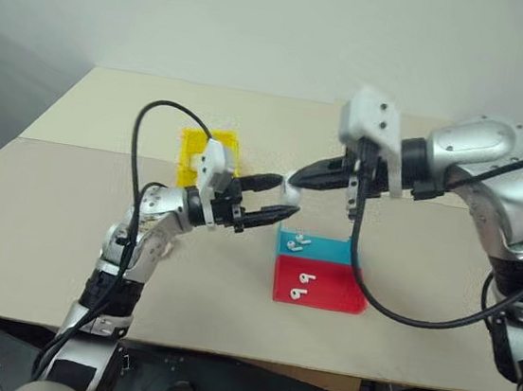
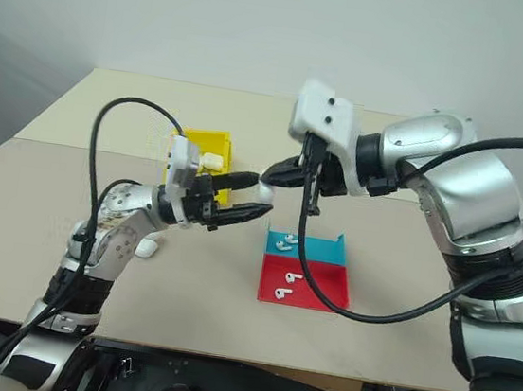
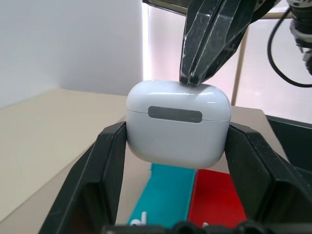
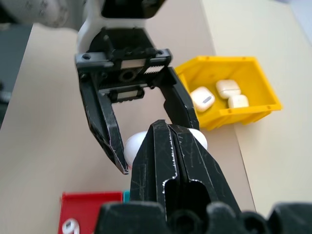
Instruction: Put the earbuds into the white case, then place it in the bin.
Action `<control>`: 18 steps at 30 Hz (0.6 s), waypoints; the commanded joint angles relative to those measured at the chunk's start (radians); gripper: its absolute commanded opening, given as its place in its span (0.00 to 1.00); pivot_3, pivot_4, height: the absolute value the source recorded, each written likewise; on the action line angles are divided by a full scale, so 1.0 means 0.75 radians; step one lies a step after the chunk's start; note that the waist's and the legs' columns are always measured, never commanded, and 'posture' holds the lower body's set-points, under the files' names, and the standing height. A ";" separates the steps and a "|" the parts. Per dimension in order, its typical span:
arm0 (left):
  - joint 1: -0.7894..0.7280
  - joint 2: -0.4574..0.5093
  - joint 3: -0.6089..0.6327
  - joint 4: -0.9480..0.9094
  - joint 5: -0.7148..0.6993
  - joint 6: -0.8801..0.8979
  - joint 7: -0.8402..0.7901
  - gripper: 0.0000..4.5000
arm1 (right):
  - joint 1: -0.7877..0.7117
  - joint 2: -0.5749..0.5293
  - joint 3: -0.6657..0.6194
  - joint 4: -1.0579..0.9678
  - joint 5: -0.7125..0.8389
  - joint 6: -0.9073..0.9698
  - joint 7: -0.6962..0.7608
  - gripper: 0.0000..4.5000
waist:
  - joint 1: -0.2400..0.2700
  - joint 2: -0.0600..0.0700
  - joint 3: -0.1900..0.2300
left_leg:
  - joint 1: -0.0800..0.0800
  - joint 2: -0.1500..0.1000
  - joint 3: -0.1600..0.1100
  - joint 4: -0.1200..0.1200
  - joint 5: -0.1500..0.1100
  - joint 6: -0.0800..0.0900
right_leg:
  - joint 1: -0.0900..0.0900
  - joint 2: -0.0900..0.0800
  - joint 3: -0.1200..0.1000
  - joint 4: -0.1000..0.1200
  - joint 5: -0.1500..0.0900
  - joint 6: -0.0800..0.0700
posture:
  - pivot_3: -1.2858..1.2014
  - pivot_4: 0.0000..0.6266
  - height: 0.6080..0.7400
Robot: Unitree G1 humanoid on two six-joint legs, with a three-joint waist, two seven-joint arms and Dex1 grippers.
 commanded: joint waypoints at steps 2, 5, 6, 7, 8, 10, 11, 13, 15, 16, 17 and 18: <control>-0.026 -0.063 0.085 -0.063 0.166 -0.020 0.412 0.62 | 0.130 0.075 -0.297 -0.109 0.100 0.054 -0.215 0.01 | 0.008 -0.001 0.000 | 0.000 0.000 0.000 0.001 0.000 0.000 | 0.001 0.000 0.000 0.001 0.000 0.000 | 0.52 0.24 1.00; -0.083 -0.130 0.139 0.013 0.330 0.018 0.776 0.62 | 0.345 0.132 -0.424 -0.231 0.138 0.078 -0.360 0.01 | 0.022 -0.002 -0.002 | 0.000 0.000 -0.002 0.001 0.000 0.000 | 0.003 0.000 -0.001 -0.002 0.001 0.002 | 0.52 0.24 1.00; -0.106 -0.147 0.148 0.054 0.360 0.041 0.852 0.62 | 0.383 0.148 -0.430 -0.254 0.139 0.083 -0.395 0.01 | 0.023 -0.002 -0.002 | 0.000 -0.001 -0.002 0.001 0.000 0.000 | 0.003 -0.001 -0.001 -0.003 0.002 0.002 | 0.52 0.24 1.00; -0.131 -0.160 0.154 0.106 0.392 0.046 0.919 0.62 | 0.412 0.165 -0.426 -0.271 0.130 0.080 -0.430 0.01 | 0.022 -0.002 -0.002 | -0.001 -0.002 -0.001 0.001 0.000 0.000 | 0.001 -0.001 0.000 -0.002 0.002 0.003 | 0.52 0.24 1.00; -0.166 -0.164 0.167 0.167 0.404 0.079 0.966 0.62 | 0.430 0.182 -0.418 -0.285 0.124 0.093 -0.470 0.01 | 0.022 -0.002 -0.002 | -0.001 -0.002 -0.001 0.001 0.000 0.000 | 0.001 -0.001 0.001 -0.002 0.003 0.003 | 0.52 0.24 1.00; -0.242 -0.165 0.195 0.334 0.418 0.109 1.024 0.62 | 0.460 0.212 -0.396 -0.315 0.116 0.103 -0.534 0.01 | 0.019 -0.002 -0.002 | -0.001 -0.002 -0.001 0.001 0.001 0.000 | 0.000 -0.001 0.001 -0.001 0.004 0.003 | 0.52 0.24 1.00; -0.266 -0.164 0.200 0.392 0.424 0.102 1.039 0.62 | 0.466 0.220 -0.391 -0.326 0.119 0.107 -0.553 0.01 | 0.017 -0.002 -0.002 | 0.000 -0.003 -0.001 0.001 0.001 0.001 | 0.000 -0.001 0.001 0.000 0.004 0.002 | 0.52 0.24 1.00; -0.325 -0.165 0.202 0.563 0.440 0.050 1.056 0.62 | 0.469 0.240 -0.389 -0.352 0.139 0.130 -0.587 0.01 | 0.011 -0.002 -0.002 | 0.000 -0.003 -0.001 0.000 0.001 0.001 | 0.000 -0.001 0.001 -0.001 0.004 0.003 | 0.52 0.24 1.00; -0.402 -0.164 0.171 0.792 0.477 -0.020 1.039 0.62 | 0.476 0.246 -0.385 -0.375 0.156 0.149 -0.607 0.01 | 0.008 -0.002 -0.002 | 0.000 -0.003 -0.001 0.000 0.001 0.001 | 0.001 -0.001 0.001 -0.002 0.004 0.003 | 0.52 0.24 1.00; -0.447 -0.166 0.157 0.918 0.507 -0.061 1.061 0.62 | 0.484 0.242 -0.378 -0.386 0.156 0.144 -0.607 0.01 | 0.008 -0.002 -0.002 | 0.000 -0.003 -0.001 0.000 0.001 0.001 | 0.001 -0.001 0.000 -0.002 0.004 0.003 | 0.52 0.24 1.00; -0.485 -0.168 0.153 1.015 0.523 -0.090 1.074 0.62 | 0.488 0.237 -0.373 -0.393 0.162 0.154 -0.608 0.01 | 0.009 -0.002 -0.002 | -0.001 -0.003 -0.001 0.000 0.001 0.001 | 0.001 -0.001 0.000 -0.003 0.004 0.003 | 0.52 0.24 1.00; -0.513 -0.168 0.150 1.088 0.532 -0.134 1.067 0.62 | 0.493 0.230 -0.365 -0.401 0.166 0.164 -0.611 0.01 | 0.009 -0.002 -0.002 | -0.001 -0.004 -0.002 -0.001 0.001 0.001 | 0.000 -0.001 0.000 -0.003 0.004 0.003 | 0.52 0.24 1.00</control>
